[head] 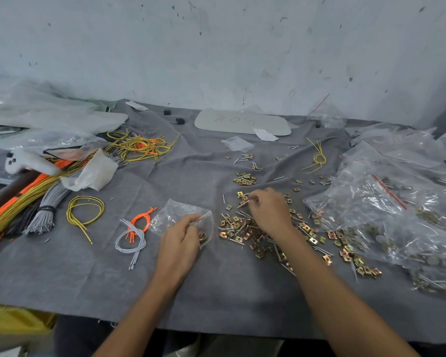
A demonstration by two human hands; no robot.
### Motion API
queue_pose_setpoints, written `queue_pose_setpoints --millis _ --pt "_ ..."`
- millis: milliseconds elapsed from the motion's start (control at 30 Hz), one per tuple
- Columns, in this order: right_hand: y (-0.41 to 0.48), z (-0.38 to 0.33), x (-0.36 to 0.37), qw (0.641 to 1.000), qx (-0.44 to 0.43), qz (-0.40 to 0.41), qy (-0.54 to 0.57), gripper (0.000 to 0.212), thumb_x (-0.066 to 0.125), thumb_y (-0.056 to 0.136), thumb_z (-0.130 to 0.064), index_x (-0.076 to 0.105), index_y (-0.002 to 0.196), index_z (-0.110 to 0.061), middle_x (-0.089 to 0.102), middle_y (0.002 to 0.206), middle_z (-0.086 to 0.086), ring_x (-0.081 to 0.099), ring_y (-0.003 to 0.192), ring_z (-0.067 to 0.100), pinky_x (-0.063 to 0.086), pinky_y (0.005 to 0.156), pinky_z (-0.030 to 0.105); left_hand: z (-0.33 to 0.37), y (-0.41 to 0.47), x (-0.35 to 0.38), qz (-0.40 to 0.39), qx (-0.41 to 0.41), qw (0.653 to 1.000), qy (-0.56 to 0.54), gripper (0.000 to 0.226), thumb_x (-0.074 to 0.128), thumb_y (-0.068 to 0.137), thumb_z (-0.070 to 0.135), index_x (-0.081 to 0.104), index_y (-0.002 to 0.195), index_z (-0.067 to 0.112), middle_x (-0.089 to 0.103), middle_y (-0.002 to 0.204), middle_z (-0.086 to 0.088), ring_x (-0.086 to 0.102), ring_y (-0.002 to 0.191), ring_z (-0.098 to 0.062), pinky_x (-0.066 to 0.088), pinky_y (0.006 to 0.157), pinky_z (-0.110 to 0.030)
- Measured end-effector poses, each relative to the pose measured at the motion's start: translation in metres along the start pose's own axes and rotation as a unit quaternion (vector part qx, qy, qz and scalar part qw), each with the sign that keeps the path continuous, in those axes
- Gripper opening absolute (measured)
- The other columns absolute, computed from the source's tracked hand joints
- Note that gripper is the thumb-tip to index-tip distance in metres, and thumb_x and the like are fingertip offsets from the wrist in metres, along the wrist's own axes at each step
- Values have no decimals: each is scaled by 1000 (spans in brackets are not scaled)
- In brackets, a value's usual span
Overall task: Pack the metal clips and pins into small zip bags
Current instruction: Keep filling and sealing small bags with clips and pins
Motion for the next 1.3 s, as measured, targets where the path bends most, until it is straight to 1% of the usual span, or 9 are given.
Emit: queue_pose_setpoints --millis 100,233,400,500,700,833,967,1167,1300 --pt "21 5 6 991 -14 -53 -119 28 52 101 -36 70 120 -27 63 125 7 53 117 30 44 101 42 0 0 -1 1 7 1000 -3 43 41 82 25 74 108 25 65 68 22 57 68 5 43 67 -18" --pt "27 4 9 991 -28 -57 -119 17 56 100 -34 72 100 -28 68 116 1 57 110 27 48 96 43 1 1 -2 6 11 1000 6 42 40 82 25 74 106 27 69 77 24 61 77 5 44 71 -15" --pt "20 9 8 993 2 -63 -99 14 49 103 -27 61 102 -19 67 110 4 56 105 28 45 92 43 4 0 -2 10 26 1000 13 41 40 80 21 74 103 28 67 73 26 61 75 7 41 67 -8" --pt "4 0 -4 999 13 -25 19 11 49 103 -25 55 96 -19 65 96 0 58 94 22 48 81 41 4 0 -3 13 25 999 15 41 40 81 22 74 104 27 68 75 26 61 77 7 42 69 -10" --pt "-59 -57 9 962 -51 -64 260 9 60 95 -28 58 86 -29 64 77 -18 58 73 -2 40 64 12 6 -2 -3 13 19 1000 18 43 40 82 24 73 109 26 72 88 20 63 86 6 44 75 -9" --pt "-75 -80 23 964 -129 -76 218 7 64 93 -23 60 88 -26 68 83 -12 62 79 4 50 76 27 4 -1 -2 10 4 1000 26 50 39 81 26 72 118 20 74 105 8 64 94 2 49 84 -18" --pt "-73 -80 23 961 -157 -75 217 4 65 95 -22 63 99 -22 73 96 -6 67 88 9 52 82 30 2 -1 -1 5 -5 1000 20 48 40 81 26 71 118 21 72 94 6 64 86 -8 49 77 -24" --pt "-49 -49 13 975 -107 -54 189 6 63 93 -23 65 93 -29 68 85 -16 62 81 1 49 78 25 3 0 -3 8 6 999 35 47 39 81 25 72 115 22 73 95 8 63 92 -6 48 83 -26" --pt "-13 -18 -2 997 -68 6 37 19 53 100 -21 69 107 -24 67 110 -3 56 104 22 45 90 35 2 -1 -2 1 4 999 31 47 39 81 27 72 114 24 66 80 12 61 84 -9 48 80 -30"
Point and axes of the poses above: each hand's wrist, its own y-axis towards the middle knuckle, its own x-axis out of the palm, z = x × y, the point moved 5 cm from there along y, towards the middle knuckle
